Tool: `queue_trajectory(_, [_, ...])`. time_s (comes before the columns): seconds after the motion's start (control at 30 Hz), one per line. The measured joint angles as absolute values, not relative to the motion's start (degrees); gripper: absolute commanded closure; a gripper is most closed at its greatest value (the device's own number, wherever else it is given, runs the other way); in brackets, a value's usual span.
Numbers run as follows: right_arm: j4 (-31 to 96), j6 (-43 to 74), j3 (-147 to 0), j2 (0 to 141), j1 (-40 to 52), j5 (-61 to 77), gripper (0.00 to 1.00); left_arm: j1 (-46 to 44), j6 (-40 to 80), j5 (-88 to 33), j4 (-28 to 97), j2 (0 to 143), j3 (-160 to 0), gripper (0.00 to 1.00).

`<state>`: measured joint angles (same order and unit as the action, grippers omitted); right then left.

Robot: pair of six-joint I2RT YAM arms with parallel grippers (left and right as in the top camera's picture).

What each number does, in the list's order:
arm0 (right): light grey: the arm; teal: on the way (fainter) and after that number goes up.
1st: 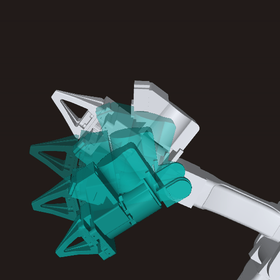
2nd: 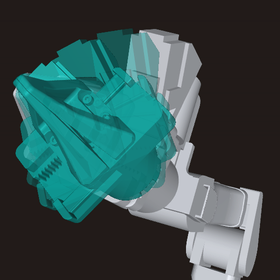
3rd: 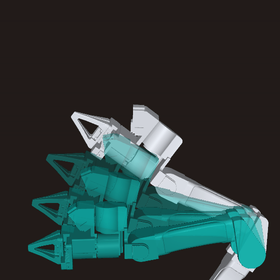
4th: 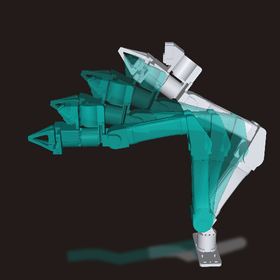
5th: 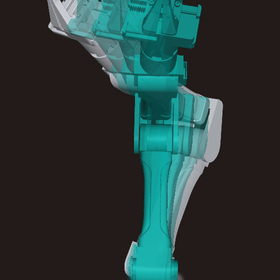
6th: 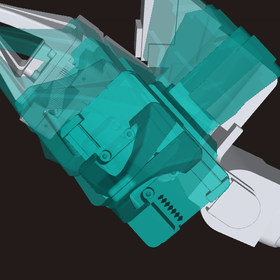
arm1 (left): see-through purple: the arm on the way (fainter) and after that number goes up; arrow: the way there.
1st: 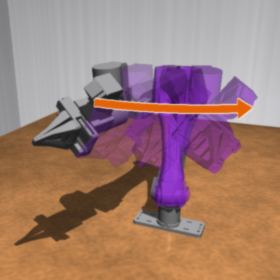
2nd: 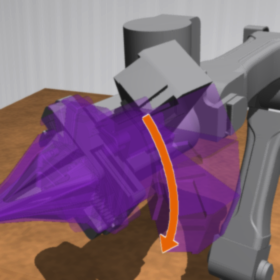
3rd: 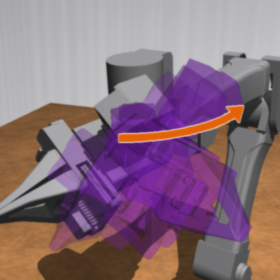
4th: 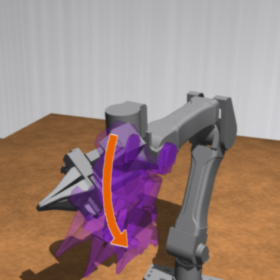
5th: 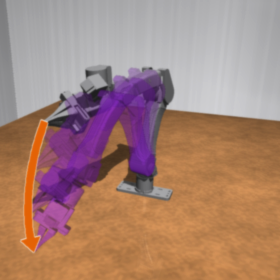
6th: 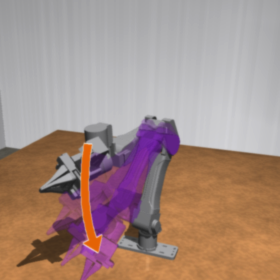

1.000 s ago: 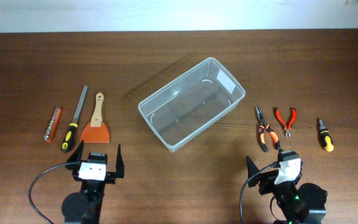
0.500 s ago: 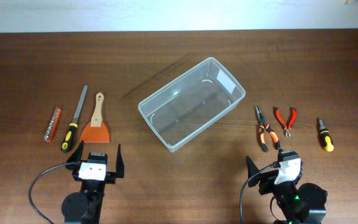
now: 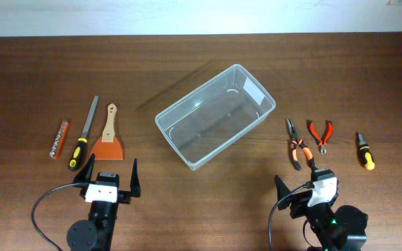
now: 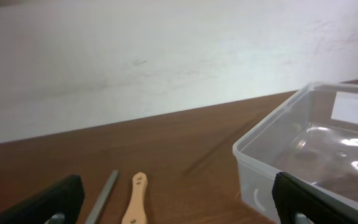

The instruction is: Pack container

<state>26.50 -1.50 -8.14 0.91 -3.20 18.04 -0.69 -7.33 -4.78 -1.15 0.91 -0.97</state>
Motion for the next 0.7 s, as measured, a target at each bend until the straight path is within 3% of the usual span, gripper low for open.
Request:
queue_trajectory(0.27, [33.08, -1.98, -22.59, 13.93, -3.20, 16.64, 0.01, 0.60, -3.11, -4.54, 6.96, 10.81, -12.01, 0.01])
queue_trajectory(0.7, [55.88, -7.09, -73.65, 71.40, -3.20, 13.80, 0.01, 2.61, -1.43, -16.01, 30.61, 60.53, -62.50, 0.01])
